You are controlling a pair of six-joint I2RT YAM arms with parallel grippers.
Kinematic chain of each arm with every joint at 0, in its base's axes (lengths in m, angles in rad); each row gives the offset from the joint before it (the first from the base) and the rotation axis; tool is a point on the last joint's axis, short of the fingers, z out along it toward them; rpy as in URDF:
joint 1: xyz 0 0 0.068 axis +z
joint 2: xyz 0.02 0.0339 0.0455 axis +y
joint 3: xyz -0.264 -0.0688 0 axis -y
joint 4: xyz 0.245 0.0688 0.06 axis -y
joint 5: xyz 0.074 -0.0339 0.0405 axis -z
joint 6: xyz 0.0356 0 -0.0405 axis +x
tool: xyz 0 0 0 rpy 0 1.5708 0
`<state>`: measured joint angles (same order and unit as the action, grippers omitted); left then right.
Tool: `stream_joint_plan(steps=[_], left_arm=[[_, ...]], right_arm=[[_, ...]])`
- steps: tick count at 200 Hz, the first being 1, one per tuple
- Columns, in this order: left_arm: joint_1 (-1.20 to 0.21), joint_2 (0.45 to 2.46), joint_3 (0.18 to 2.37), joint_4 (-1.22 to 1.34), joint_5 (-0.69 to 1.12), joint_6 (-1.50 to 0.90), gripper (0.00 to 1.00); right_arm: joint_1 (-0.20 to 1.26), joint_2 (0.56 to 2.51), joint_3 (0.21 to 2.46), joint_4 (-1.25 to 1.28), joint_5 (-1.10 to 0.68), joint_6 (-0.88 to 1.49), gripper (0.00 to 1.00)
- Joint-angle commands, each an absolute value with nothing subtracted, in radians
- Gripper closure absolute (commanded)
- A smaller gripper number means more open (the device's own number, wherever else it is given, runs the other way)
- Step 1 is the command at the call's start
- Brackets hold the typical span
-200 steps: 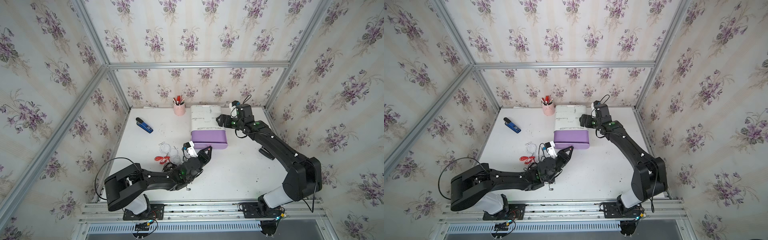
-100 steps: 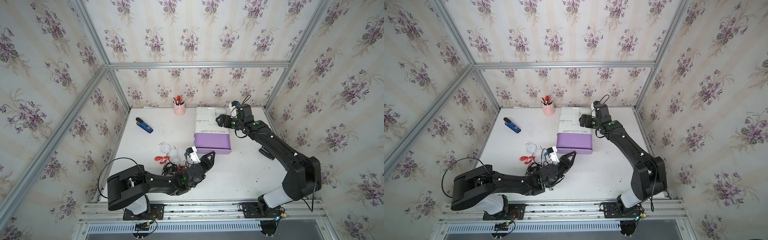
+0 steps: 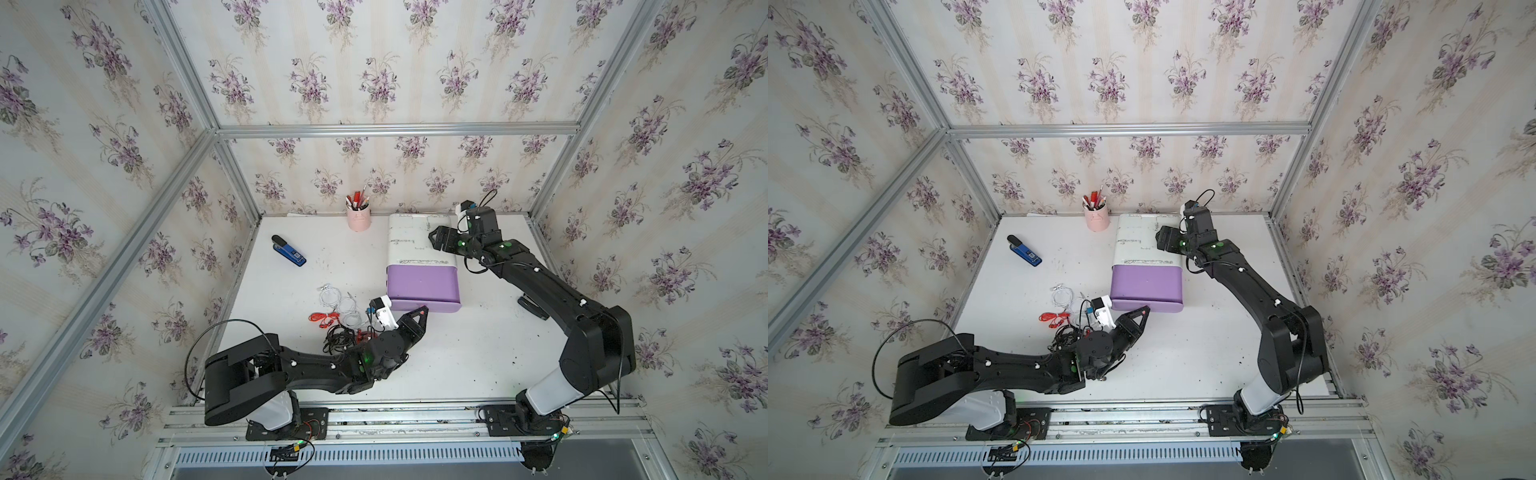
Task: Place the wired earphones into the drawer by color
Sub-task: Open the drawer in the storage box.
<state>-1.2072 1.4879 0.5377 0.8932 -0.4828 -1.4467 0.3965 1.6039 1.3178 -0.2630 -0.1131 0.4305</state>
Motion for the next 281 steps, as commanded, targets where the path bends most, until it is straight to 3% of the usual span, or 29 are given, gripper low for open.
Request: stream_joint_plan(steps=[1,80,130,193,240,263,281], left_arm=[[-1.221,1.487,0.543,0.85,-0.456,-1.444,0.78],[-1.257,1.506,0.551,0.845,-0.483,-1.47,0.75],[-1.261,1.484,0.548,0.818,-0.467,-1.464,0.21],[-1.273,1.286,0.519,0.596,-0.455,-1.419,0.04],[-1.281,0.938,0.429,0.205,-0.434,-1.441,0.0],[-1.281,0.642,0.525,-0.335,-0.486,-1.424,0.0],[-1.277,0.522,0.683,-0.714,-0.617,-1.364,0.0]], right_arm=[[0.402,1.617,1.315,-0.331,-0.082,0.425,0.11],[0.402,1.615,1.321,-0.338,-0.081,0.419,0.11],[0.402,1.602,1.32,-0.332,-0.087,0.417,0.1],[0.402,1.594,1.334,-0.329,-0.104,0.414,0.09],[0.402,1.601,1.365,-0.351,-0.106,0.392,0.08],[0.402,1.574,1.385,-0.365,-0.083,0.371,0.07],[0.401,1.555,1.408,-0.376,-0.084,0.36,0.07]])
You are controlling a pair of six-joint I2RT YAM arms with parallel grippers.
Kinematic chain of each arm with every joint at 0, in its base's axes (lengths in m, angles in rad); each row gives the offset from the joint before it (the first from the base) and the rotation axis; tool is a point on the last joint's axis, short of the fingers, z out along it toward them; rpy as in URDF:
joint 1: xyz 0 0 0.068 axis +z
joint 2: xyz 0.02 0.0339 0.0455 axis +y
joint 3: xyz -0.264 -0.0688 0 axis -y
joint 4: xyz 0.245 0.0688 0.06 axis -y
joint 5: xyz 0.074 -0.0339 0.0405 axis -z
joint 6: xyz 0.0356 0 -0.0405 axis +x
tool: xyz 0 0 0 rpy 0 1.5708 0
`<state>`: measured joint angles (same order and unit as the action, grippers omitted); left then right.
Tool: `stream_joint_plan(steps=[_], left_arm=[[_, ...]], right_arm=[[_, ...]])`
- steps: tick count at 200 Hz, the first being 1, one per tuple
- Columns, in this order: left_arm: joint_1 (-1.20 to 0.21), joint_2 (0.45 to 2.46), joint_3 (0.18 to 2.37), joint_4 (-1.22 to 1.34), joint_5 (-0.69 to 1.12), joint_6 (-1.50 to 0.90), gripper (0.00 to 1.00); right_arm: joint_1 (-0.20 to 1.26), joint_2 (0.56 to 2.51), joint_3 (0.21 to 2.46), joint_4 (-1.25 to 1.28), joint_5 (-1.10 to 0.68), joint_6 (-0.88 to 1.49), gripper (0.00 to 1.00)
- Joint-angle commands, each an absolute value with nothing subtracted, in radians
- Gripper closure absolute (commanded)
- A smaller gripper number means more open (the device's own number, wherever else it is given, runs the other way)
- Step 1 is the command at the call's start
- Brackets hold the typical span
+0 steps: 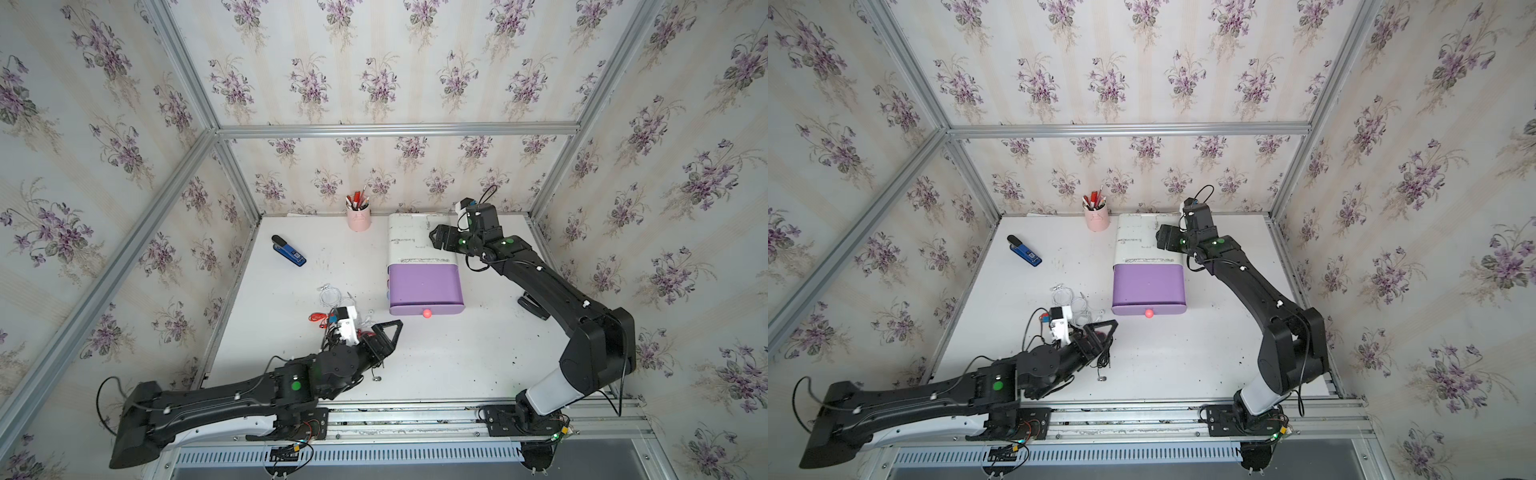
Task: Place the wired earphones into the drawer by color
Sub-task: Open the drawer in the storage box.
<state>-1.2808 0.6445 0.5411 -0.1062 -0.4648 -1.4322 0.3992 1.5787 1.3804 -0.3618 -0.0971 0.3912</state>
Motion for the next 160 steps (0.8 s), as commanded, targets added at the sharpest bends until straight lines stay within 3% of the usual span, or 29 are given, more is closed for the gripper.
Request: stream_joint_plan(steps=[1,30,58,79,101,131,160], left_arm=[[-1.276,0.519,0.692,-0.732,-0.621,-1.363,0.0],[-1.128,0.637,0.981,-1.121,-0.575,-1.26,0.0],[-0.802,0.804,1.049,-1.03,-0.248,-0.988,0.0],[-0.645,0.845,1.012,-0.939,-0.163,-0.869,0.0],[-0.458,0.954,1.016,-0.904,0.041,-0.746,0.0],[-0.353,1.061,1.049,-0.913,0.174,-0.625,0.0],[-0.348,1.101,1.048,-0.941,0.233,-0.55,0.0]], right_arm=[[0.401,1.554,1.411,-0.376,-0.084,0.36,0.07],[0.409,1.551,1.452,-0.403,-0.101,0.359,0.07],[0.437,1.543,1.482,-0.439,-0.107,0.347,0.07],[0.512,1.52,1.506,-0.485,-0.114,0.282,0.07],[0.583,1.478,1.504,-0.529,-0.093,0.29,0.07],[0.664,1.394,1.44,-0.559,-0.075,0.33,0.08],[0.824,1.348,1.371,-0.594,-0.048,0.364,0.11]])
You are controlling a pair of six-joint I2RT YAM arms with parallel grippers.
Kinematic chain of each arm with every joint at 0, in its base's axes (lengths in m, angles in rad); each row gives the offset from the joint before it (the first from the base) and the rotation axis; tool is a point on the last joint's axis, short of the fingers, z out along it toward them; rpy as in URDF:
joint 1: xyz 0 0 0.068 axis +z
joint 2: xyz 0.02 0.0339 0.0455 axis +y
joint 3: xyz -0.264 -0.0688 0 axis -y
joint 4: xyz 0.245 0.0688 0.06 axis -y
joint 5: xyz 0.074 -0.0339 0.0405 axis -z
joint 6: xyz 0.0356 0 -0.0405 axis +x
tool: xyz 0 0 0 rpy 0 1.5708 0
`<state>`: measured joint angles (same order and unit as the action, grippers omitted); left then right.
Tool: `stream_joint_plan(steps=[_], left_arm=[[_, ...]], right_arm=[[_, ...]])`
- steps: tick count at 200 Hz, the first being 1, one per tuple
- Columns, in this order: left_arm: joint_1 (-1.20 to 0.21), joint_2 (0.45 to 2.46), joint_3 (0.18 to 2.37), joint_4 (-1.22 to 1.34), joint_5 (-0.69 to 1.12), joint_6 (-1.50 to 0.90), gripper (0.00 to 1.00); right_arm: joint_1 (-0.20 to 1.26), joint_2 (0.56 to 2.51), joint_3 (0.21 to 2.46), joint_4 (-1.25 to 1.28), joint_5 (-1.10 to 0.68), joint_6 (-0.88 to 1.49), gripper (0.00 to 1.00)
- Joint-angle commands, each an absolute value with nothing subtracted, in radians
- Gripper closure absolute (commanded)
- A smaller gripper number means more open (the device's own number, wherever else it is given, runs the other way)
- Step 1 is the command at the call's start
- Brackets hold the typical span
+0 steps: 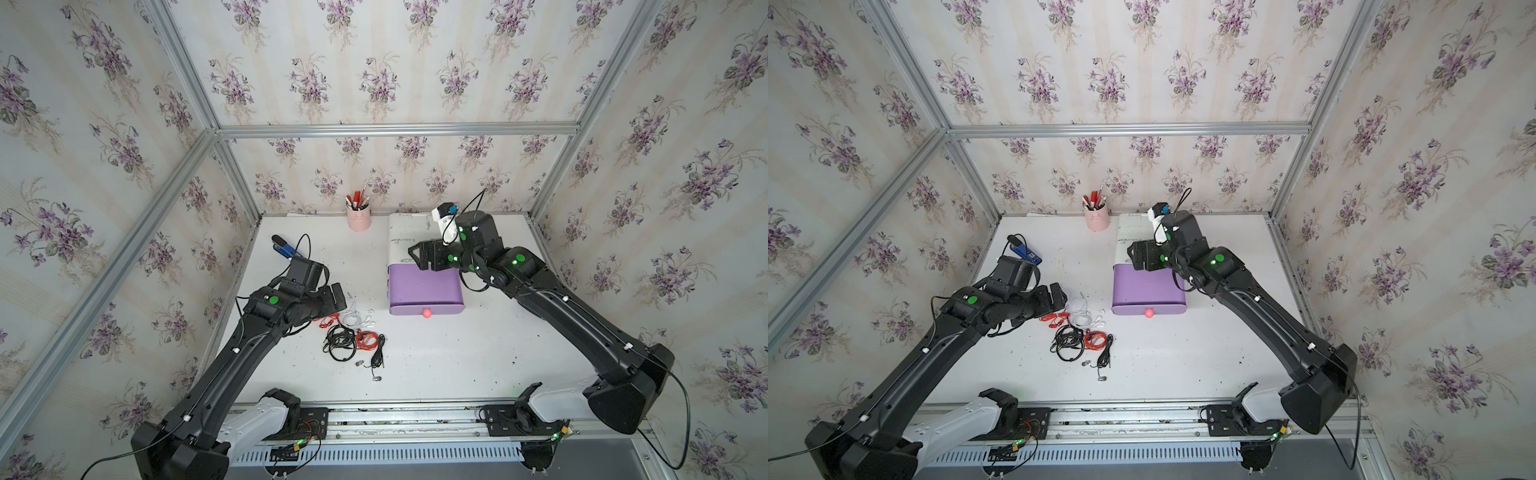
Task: Place the wired earphones into the drawer by color
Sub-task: Open the drawer in the storage box, then pick up the wired earphones from the center of the board.
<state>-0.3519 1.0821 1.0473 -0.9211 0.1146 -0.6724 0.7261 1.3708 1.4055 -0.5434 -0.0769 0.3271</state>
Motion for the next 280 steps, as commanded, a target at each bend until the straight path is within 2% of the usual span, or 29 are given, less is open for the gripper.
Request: stream_joint_plan(steps=[1,43,59,124,155,163,210,245,280], left_arm=[[-0.347,1.101,1.046,-0.941,0.234,-0.549,0.0],[-0.347,1.047,0.932,-0.89,0.287,-0.579,0.01],[-0.348,1.037,0.902,-0.873,0.264,-0.596,0.01],[-0.341,1.213,1.013,-0.802,0.123,-0.554,0.05],[-0.283,1.318,1.055,-0.776,0.061,-0.536,0.28],[-0.27,1.339,1.064,-0.766,0.042,-0.539,0.31],[-0.181,1.502,1.102,-0.72,0.054,-0.507,0.31],[-0.154,1.629,1.151,-0.706,0.05,-0.481,0.28],[-0.145,1.724,1.208,-0.709,0.019,-0.463,0.29]], right_arm=[[0.831,1.348,1.371,-0.596,-0.045,0.366,0.11],[1.072,1.342,1.308,-0.636,0.047,0.512,0.14],[1.121,1.344,1.275,-0.631,0.085,0.559,0.15],[1.127,1.384,1.29,-0.596,0.118,0.573,0.18],[1.127,1.381,1.253,-0.553,0.097,0.589,0.21],[1.127,1.377,1.255,-0.549,0.097,0.59,0.22],[1.127,1.348,1.267,-0.572,0.139,0.576,0.23],[1.127,1.35,1.267,-0.579,0.158,0.581,0.23],[1.126,1.356,1.283,-0.582,0.166,0.58,0.23]])
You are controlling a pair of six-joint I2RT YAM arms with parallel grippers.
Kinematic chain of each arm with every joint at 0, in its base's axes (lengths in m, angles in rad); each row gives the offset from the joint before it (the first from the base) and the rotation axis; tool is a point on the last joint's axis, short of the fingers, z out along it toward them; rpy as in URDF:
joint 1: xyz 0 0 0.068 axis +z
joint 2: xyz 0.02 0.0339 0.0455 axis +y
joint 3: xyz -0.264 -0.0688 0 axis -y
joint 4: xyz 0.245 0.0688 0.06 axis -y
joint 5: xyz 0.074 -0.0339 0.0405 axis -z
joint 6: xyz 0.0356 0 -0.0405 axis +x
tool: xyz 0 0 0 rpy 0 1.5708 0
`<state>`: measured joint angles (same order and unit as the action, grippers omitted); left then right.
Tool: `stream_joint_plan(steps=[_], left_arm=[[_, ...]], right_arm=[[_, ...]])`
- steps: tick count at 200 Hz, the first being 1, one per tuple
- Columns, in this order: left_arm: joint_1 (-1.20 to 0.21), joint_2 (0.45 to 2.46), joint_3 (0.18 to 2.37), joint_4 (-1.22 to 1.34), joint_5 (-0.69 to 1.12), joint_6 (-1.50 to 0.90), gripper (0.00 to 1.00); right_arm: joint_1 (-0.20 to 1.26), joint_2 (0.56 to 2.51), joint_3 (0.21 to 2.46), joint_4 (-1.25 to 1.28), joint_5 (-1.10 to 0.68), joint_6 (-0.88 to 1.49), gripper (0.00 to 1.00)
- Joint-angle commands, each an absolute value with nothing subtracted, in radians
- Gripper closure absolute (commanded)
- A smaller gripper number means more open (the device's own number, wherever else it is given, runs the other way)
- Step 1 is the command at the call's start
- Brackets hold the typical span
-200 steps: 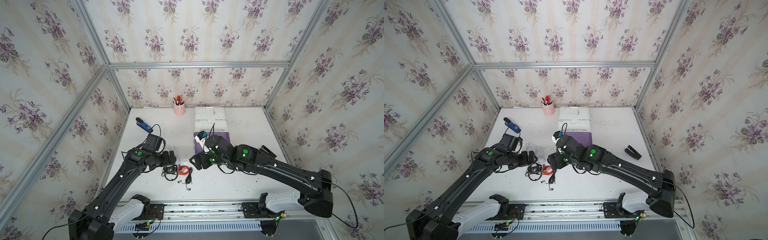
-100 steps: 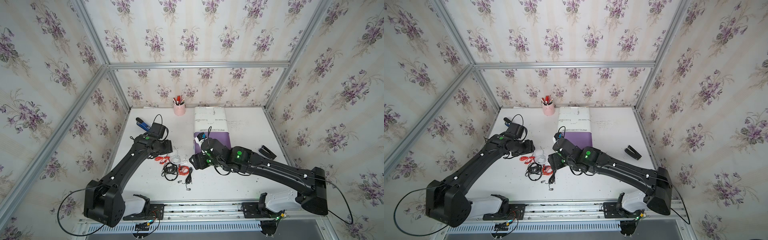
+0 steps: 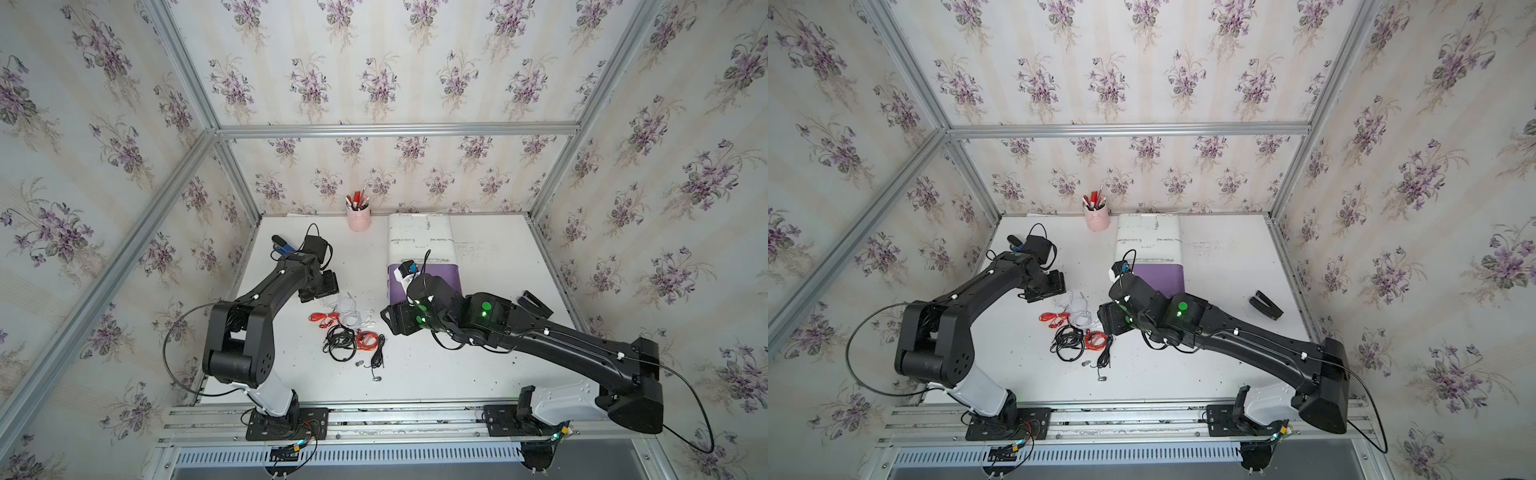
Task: Place the wired earphones into the drawer by color
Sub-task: Pick up the wired earphones from the center of the board.
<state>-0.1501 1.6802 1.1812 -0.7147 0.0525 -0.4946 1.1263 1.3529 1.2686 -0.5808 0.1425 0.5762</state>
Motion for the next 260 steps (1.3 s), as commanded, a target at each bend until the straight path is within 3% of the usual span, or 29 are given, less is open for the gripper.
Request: stream_joint_plan(steps=[1,38,161,205,260], left_arm=[[-0.146,1.727,1.209,-0.709,0.018,-0.463,0.29],[-0.132,1.783,1.184,-0.673,0.028,-0.481,0.39],[-0.131,1.87,1.17,-0.651,0.01,-0.45,0.44],[-0.13,1.893,1.167,-0.631,0.037,-0.446,0.72],[-0.129,1.877,1.169,-0.633,0.051,-0.432,0.84]], right_arm=[[1.126,1.356,1.284,-0.582,0.166,0.581,0.23],[1.126,1.356,1.282,-0.586,0.173,0.578,0.23],[1.126,1.363,1.263,-0.571,0.177,0.578,0.22],[1.125,1.363,1.246,-0.557,0.168,0.577,0.22],[1.126,1.348,1.232,-0.552,0.173,0.569,0.21]])
